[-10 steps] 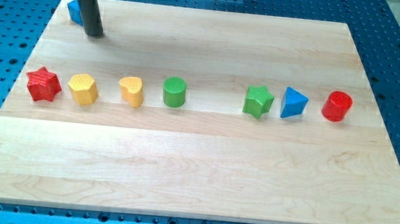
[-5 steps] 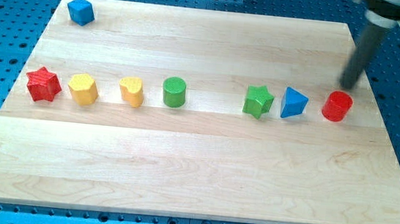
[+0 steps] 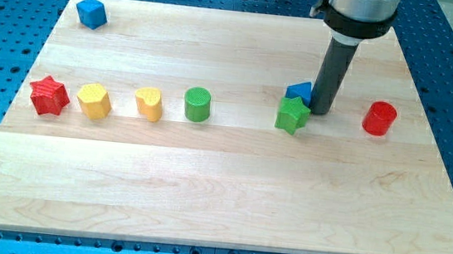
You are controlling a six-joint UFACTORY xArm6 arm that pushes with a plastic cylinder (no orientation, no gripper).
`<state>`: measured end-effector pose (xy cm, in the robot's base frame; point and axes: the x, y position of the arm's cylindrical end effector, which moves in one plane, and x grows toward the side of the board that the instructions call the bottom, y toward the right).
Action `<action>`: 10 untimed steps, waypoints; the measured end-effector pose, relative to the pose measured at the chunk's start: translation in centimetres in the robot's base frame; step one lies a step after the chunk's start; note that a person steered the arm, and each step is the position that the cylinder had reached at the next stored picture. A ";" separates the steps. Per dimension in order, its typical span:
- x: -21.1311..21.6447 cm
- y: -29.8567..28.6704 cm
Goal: Move the triangle to the top center of the board
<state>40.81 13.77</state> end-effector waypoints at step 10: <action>-8.9 -22.7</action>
<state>31.88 -8.95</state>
